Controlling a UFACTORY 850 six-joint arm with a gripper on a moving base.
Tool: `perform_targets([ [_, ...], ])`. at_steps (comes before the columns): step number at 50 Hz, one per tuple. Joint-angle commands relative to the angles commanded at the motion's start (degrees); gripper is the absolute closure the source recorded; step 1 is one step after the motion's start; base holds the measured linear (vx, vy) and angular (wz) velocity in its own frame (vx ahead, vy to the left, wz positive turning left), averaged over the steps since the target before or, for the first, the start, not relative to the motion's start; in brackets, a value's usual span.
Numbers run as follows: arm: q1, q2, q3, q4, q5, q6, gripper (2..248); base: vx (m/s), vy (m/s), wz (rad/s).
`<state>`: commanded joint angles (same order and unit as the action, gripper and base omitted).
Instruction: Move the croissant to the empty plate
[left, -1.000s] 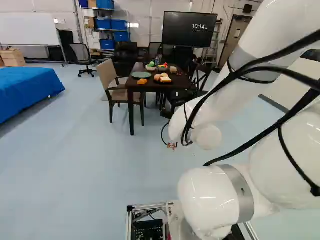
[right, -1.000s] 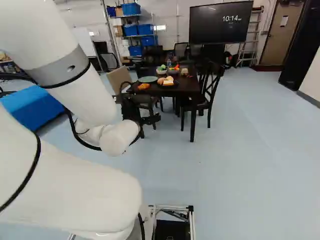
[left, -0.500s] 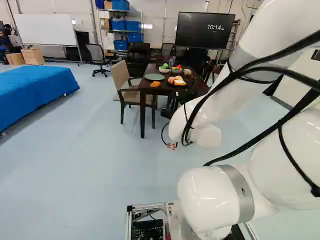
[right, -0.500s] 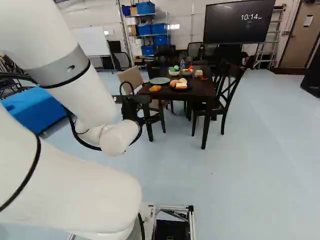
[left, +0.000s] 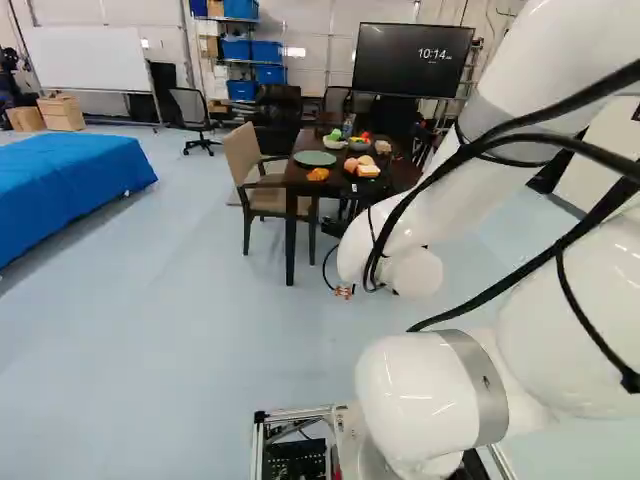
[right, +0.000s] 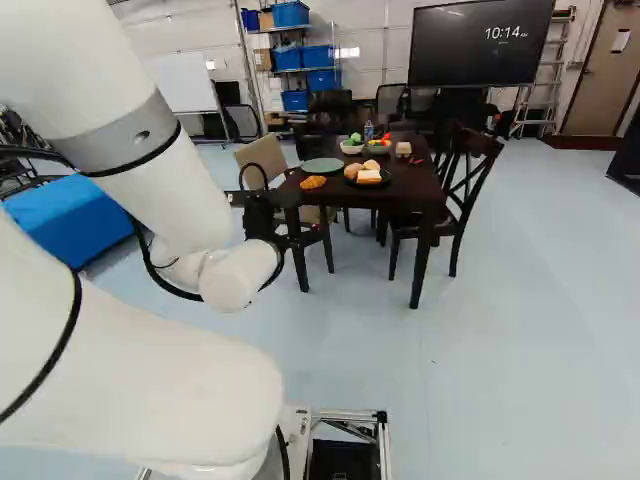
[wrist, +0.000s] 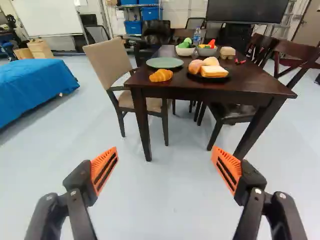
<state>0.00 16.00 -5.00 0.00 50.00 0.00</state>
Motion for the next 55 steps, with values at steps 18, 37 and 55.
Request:
perform_targets([
  [18,0.0,0.0,0.0,0.0,0.0,0.0,3,0.184,0.088,-0.024],
  [37,0.0,0.0,0.0,0.0,0.0,0.0,3,0.184,0.087,-0.025],
  [55,0.0,0.0,0.0,0.0,0.0,0.0,3,0.184,0.056,-0.173],
])
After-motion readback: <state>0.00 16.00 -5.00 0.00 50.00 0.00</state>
